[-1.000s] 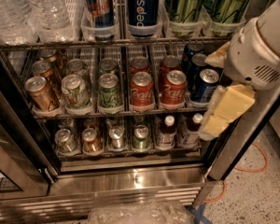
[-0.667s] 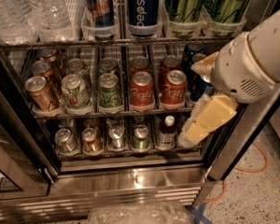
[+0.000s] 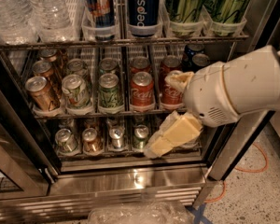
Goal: Pick 7up can from middle shelf of fridge
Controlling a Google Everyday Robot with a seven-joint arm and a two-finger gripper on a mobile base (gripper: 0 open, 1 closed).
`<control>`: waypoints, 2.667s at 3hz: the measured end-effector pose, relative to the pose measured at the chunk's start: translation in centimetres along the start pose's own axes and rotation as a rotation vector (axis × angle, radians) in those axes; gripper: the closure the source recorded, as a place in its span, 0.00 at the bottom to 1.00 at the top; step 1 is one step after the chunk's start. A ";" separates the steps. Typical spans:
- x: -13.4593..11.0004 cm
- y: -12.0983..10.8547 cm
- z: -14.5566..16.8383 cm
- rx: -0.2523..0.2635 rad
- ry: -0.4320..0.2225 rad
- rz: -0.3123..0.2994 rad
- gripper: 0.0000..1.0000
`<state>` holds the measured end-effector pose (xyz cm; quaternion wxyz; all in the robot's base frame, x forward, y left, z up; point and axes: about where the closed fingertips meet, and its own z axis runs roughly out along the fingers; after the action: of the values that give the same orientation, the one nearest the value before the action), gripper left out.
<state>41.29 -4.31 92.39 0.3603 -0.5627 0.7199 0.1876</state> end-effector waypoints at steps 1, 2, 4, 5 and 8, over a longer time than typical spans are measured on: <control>-0.5 0.1 0.1 0.001 -0.014 -0.003 0.00; -0.7 0.5 0.3 -0.028 0.000 -0.014 0.00; -0.8 1.9 5.2 0.019 -0.188 0.057 0.00; -1.1 2.3 7.9 0.106 -0.282 0.075 0.00; 2.6 -1.7 11.2 0.331 -0.511 0.269 0.00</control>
Offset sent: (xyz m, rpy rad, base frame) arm -0.0044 0.0104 0.0003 -0.0157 0.0388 0.0627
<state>46.11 1.02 83.23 0.5879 -0.3310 0.6948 0.2491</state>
